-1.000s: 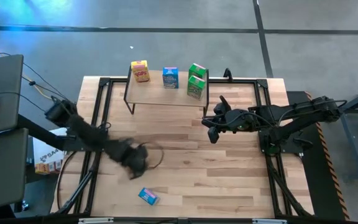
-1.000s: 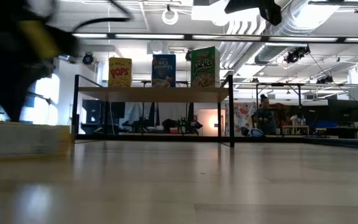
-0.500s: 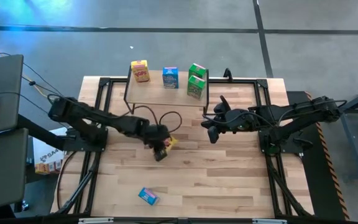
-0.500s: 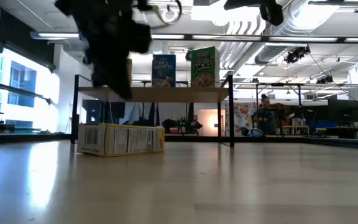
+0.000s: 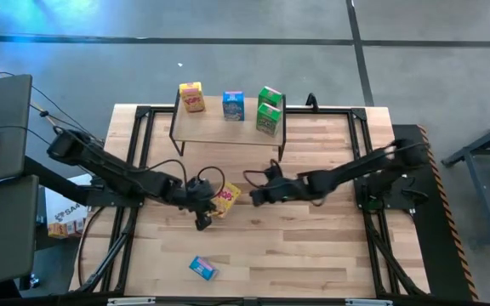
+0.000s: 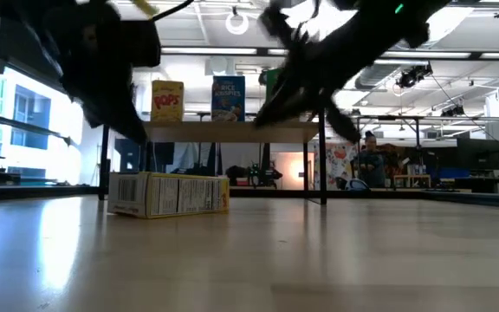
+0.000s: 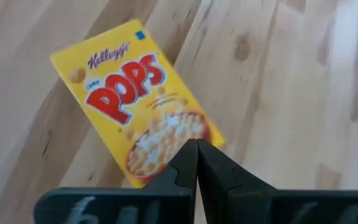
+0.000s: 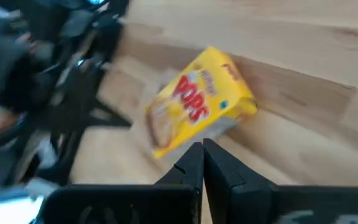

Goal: Stack cereal on shelf
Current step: Put the yellow cereal box on the shelf aligned with the other yellow cereal box

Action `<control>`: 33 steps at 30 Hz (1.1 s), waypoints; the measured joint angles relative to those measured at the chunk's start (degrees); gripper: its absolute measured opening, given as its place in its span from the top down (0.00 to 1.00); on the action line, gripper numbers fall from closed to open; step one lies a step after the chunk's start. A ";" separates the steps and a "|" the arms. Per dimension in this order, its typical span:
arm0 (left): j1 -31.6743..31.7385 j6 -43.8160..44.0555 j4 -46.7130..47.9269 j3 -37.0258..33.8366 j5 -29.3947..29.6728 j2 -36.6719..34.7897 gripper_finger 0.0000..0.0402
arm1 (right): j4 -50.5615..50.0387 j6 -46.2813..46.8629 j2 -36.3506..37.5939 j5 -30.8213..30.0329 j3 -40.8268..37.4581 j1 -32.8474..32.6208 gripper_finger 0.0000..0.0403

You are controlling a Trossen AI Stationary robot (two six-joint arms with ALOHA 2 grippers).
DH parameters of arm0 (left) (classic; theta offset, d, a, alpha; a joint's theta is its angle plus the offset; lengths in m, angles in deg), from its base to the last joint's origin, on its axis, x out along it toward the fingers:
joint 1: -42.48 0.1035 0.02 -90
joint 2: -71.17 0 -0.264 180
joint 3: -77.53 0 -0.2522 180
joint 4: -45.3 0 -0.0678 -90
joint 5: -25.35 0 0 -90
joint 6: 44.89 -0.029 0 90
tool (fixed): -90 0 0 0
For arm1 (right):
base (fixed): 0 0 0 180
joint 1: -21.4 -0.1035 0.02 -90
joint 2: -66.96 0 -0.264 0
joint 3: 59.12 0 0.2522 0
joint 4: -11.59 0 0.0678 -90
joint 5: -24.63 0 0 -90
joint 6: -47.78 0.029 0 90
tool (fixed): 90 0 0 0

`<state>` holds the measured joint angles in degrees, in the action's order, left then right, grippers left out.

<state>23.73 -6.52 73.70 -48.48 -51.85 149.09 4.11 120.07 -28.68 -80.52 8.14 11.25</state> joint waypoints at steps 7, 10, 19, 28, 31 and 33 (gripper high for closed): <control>-0.93 -2.00 -3.48 -2.80 4.61 3.15 1.00 | 1.28 1.23 -12.14 -4.47 6.16 3.77 1.00; -0.88 -1.53 -5.28 -3.83 5.20 4.15 1.00 | 1.09 0.94 -14.68 -3.84 8.01 4.95 1.00; -3.34 0.52 -7.82 -4.85 6.50 5.41 1.00 | -0.71 0.90 -15.88 -2.44 8.89 5.64 1.00; -8.76 -3.50 -9.06 -4.78 7.43 7.53 1.00 | -0.29 5.07 -16.01 -5.57 8.89 1.37 1.00; -8.97 -3.42 -9.36 -4.81 7.92 7.89 1.00 | -0.34 6.36 -16.19 -5.79 8.87 0.54 1.00; -8.95 -4.06 -9.44 -4.83 7.89 7.93 1.00 | 0.01 7.38 -16.66 -5.78 8.89 0.09 1.00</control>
<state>14.78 -10.58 64.26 -53.31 -43.96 157.02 4.11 127.44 -45.34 -86.31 17.03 11.34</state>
